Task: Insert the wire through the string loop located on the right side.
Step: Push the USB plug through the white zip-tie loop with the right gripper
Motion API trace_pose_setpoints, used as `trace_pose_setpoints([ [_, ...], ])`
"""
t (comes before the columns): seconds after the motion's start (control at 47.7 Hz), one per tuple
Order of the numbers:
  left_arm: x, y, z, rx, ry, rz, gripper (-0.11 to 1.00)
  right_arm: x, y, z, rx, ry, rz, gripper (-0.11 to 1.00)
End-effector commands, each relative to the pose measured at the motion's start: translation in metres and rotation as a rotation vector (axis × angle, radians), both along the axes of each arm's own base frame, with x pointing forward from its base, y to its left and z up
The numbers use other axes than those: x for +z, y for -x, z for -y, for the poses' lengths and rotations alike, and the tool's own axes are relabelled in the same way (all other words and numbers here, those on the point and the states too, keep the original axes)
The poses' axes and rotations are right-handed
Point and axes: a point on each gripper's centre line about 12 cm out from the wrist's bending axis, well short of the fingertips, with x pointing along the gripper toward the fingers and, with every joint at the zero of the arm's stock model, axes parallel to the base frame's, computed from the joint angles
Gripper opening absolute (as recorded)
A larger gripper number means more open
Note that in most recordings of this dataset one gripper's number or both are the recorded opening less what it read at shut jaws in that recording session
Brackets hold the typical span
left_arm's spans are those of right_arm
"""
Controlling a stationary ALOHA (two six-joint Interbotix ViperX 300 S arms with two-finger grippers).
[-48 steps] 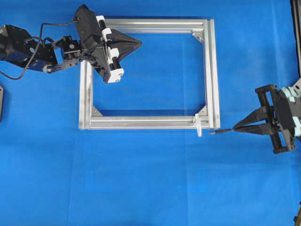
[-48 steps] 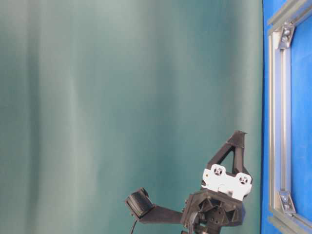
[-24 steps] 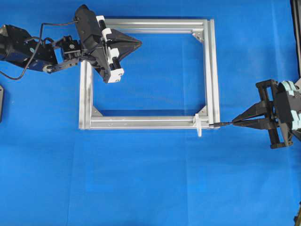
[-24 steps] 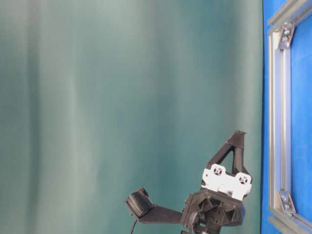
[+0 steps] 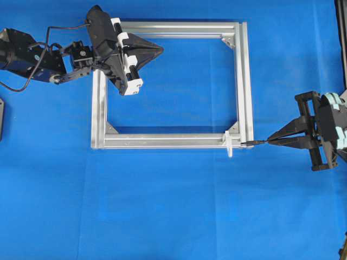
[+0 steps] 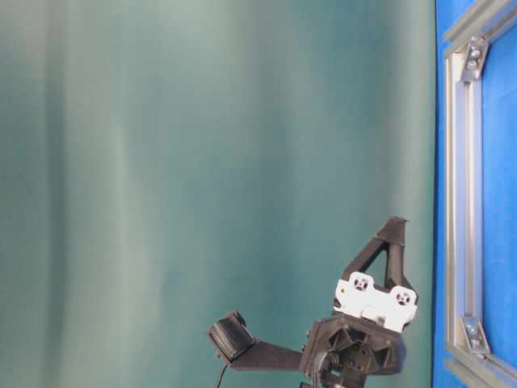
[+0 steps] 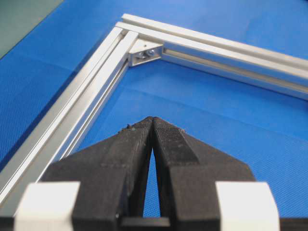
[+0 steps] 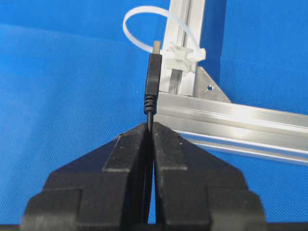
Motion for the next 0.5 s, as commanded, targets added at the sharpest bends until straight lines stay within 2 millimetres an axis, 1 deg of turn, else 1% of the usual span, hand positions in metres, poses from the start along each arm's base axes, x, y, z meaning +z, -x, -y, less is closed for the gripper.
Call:
trace_pose_setpoints([
  [0.0,0.0178,-0.0042,-0.001,-0.002,-0.015,0.052,0.02,0.0039,-0.0032,0.0001,-0.003,-0.002,0.02,-0.04],
  [0.482,0.0178,-0.0042,-0.001,-0.002,-0.015,0.052,0.02,0.0027,-0.0034,0.0001,-0.004,-0.002,0.014,-0.04],
])
